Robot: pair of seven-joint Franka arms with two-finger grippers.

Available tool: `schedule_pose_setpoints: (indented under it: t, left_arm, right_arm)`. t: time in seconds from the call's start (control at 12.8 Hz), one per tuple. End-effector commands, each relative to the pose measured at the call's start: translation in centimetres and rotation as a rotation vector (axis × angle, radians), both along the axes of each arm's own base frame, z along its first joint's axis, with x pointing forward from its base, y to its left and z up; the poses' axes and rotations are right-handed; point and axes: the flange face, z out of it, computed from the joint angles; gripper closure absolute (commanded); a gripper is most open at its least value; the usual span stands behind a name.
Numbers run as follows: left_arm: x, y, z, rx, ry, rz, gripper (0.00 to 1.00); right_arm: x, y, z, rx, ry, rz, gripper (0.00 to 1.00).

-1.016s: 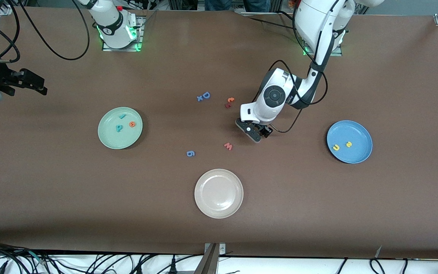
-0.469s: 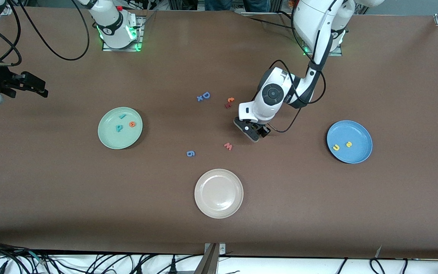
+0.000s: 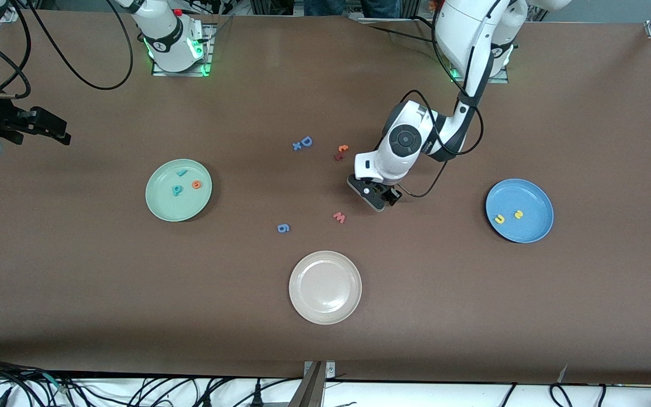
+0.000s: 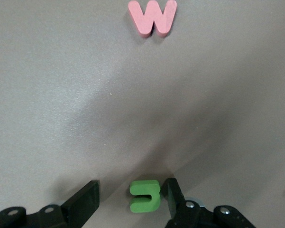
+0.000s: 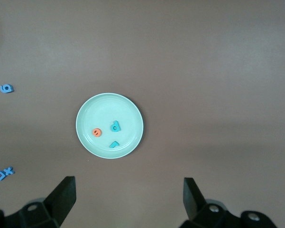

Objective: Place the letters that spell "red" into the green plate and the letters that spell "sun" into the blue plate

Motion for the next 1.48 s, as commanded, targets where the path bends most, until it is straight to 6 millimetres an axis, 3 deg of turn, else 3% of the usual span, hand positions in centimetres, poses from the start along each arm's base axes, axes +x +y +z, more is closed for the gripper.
schedule_pose_setpoints:
  t: [0.0,0.39,0.62,1.02,1.25,1.41]
  left_arm:
    - [-0.5,-0.1,-0.9,0.033,-0.021,-0.046,0.45]
    - [-0.2,0.1,-0.9,0.032,-0.023,-0.046,0.8]
    - [0.3,0.6,-0.5,0.032,-0.027,-0.046,0.92]
    - [7.7,12.2,3.8,0.067,-0.058,-0.127,0.94]
    - [10.7,21.3,5.6,0.039,-0.043,-0.21,0.94]
    - [11.4,26.2,6.8,0.041,-0.018,-0.19,0.94]
  right_arm:
    - [0.1,0.1,0.8,-0.001,-0.007,-0.008,0.0]
    - [0.1,0.4,0.9,0.003,-0.007,-0.007,0.0]
    - [0.1,0.6,1.0,0.003,-0.011,-0.002,0.0]
    - [0.1,0.6,1.0,0.006,-0.011,-0.007,0.0]
    - [0.2,0.6,0.9,0.006,-0.01,-0.007,0.0]
    - [0.2,0.6,0.9,0.006,-0.01,-0.007,0.0]
